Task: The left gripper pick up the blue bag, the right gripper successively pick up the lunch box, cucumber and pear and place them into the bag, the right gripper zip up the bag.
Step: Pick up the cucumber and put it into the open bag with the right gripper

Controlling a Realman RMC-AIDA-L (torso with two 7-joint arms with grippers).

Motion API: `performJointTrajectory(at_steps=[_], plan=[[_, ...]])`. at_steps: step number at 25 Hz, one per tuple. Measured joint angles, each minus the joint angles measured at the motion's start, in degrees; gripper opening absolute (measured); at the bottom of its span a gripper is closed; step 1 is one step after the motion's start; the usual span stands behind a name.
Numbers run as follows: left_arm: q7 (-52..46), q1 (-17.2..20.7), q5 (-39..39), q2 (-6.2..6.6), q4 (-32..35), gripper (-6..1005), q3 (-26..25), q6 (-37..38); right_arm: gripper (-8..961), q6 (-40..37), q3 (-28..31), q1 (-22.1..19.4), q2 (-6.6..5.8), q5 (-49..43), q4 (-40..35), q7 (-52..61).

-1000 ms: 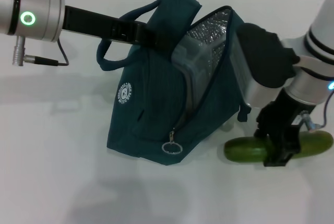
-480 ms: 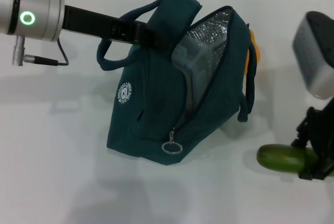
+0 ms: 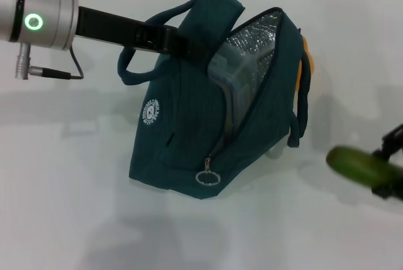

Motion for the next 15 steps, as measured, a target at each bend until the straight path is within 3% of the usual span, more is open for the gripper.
performJointTrajectory(at_steps=[7, 15], plan=[[-0.04, -0.01, -0.81, -0.08, 0.01, 61, 0.00, -0.01, 605, -0.09, 17.23, -2.28, -0.32, 12.10, 0.35, -5.04], [0.19, -0.17, -0.91, -0.18, -0.20, 62, 0.00, -0.14, 609, 2.00, 21.07, -6.19, 0.09, 31.26, 3.04, -10.38]])
